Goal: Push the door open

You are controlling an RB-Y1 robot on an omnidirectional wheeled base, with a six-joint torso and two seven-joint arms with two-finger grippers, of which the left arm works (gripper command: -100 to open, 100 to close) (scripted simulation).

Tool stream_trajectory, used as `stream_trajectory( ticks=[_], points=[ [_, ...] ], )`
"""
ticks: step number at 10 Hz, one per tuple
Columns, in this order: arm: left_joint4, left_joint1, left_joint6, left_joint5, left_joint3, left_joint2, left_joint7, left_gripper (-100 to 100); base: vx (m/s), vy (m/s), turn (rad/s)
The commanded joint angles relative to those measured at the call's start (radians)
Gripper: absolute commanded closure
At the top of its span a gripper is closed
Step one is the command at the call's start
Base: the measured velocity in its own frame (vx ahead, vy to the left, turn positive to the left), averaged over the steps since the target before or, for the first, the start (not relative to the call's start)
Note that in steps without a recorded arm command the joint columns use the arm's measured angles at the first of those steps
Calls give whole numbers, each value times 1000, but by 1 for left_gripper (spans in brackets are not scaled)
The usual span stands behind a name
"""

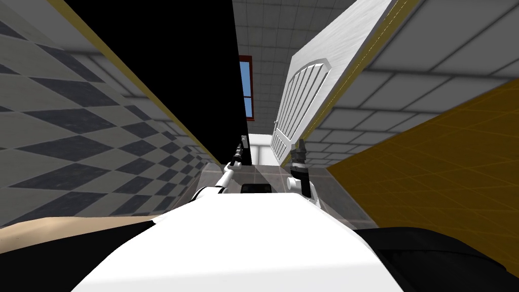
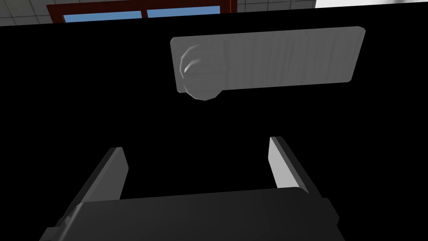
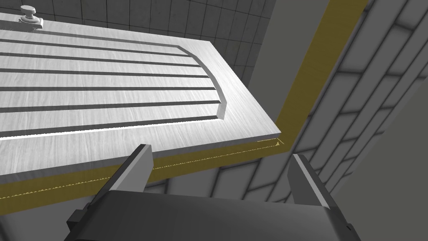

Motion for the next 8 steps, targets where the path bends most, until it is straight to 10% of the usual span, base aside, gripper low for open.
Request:
stream_trajectory(
  ticks=[1,8],
  points=[
    [0,0,0,0,0,0,0,-100,-7,-6,-22],
    [5,-2,-2,2,6,15,-1,-100,63,-2,-5]
  ],
)
